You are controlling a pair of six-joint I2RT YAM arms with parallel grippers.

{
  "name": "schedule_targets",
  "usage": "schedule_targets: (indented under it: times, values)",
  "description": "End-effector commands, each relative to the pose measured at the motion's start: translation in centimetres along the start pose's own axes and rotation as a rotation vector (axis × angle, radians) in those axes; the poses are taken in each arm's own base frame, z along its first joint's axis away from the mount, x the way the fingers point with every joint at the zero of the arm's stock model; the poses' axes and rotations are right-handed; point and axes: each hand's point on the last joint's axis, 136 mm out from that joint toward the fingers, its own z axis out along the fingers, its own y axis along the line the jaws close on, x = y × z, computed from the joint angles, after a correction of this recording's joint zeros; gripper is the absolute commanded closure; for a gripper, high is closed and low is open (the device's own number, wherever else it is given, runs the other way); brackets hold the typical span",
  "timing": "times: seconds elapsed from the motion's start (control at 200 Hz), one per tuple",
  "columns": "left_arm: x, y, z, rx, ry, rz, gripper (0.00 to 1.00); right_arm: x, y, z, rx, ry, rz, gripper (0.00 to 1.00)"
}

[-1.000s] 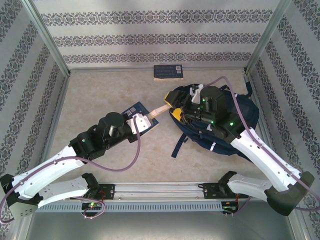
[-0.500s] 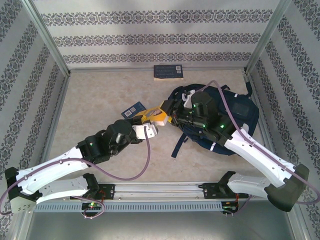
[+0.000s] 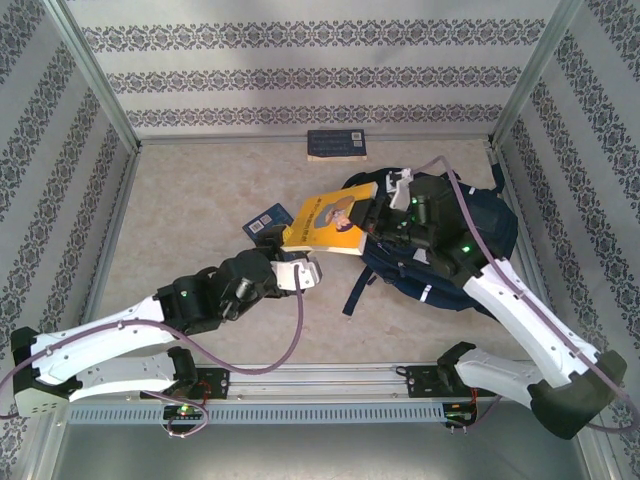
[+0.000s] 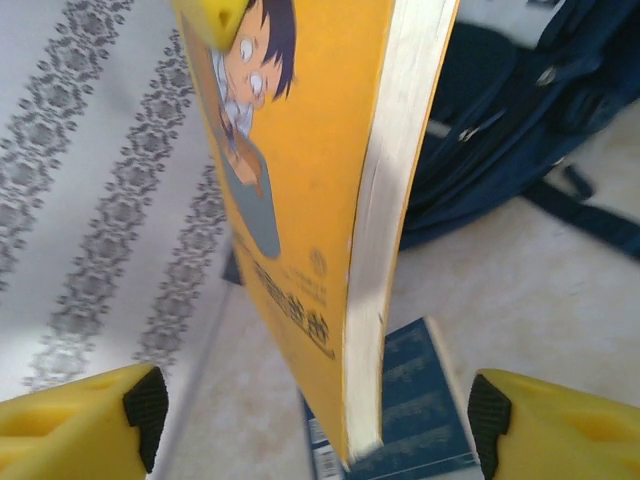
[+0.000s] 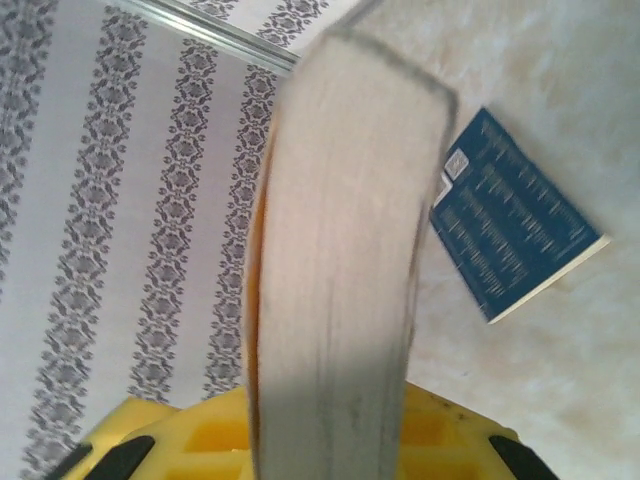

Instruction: Pack the student bag

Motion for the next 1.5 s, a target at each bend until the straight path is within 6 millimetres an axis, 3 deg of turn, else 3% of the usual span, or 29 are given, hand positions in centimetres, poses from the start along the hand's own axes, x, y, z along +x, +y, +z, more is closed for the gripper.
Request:
schedule_targets:
  times: [0.0, 0.07, 0.205, 0.37, 0.52, 0.694, 0.939, 1.029, 1.144, 1.304, 1.454, 1.494]
  values:
    - [-0.4, -0.6, -2.1, 0.167, -0.019, -0.308, 0.13, -0.4, 5.4, -4.4, -0.206, -0.027, -0.389, 1.00]
    - [-0.6, -0.4, -2.5, 0.269, -0.051, -0.510, 0.07, -0.2, 5.3, -5.3, -0.256, -0.027, -0.461, 1.00]
    - [-0.7, 2.2, -2.1, 0.408, -0.139, -0.923, 0.02, 0.1, 4.8, -6.7, -0.295, -0.050, -0.592, 1.00]
    - [-2.1, 3.1, -0.4, 0.614, -0.259, -1.215, 0.00, 1.2, 6.0, -8.0, -0.421, -0.025, -0.657, 1.00]
    - [-4.3, 3.8, -0.1, 0.755, -0.389, -1.310, 0.00, 1.8, 7.0, -8.7, -0.488, -0.010, -0.664, 1.00]
    - [-4.7, 4.3, 0.1, 0.809, -0.440, -1.366, 0.00, 2.2, 8.4, -9.8, -0.577, -0.032, -0.668, 1.00]
    - [-6.3, 5.9, -2.2, 0.871, -0.599, -1.357, 0.06, 2.4, 8.5, -9.7, -0.624, -0.014, -0.597, 1.00]
    - [-6.7, 6.0, -2.9, 0.897, -0.638, -1.350, 0.13, 2.0, 7.8, -9.3, -0.589, -0.032, -0.578, 1.00]
    - [-6.2, 5.7, -2.9, 0.871, -0.633, -1.357, 0.35, 1.4, 6.9, -8.7, -0.528, -0.051, -0.563, 1.00]
    - [-6.2, 5.7, -3.5, 0.871, -0.655, -1.357, 0.58, 0.5, 5.8, -8.3, -0.470, -0.075, -0.534, 1.00]
    - [-5.6, 5.8, -3.2, 0.826, -0.642, -1.362, 1.00, -0.8, 4.4, -7.6, -0.379, -0.114, -0.507, 1.00]
    - [-5.2, 6.0, -3.1, 0.799, -0.635, -1.370, 1.00, -1.3, 3.6, -7.2, -0.325, -0.135, -0.490, 0.83]
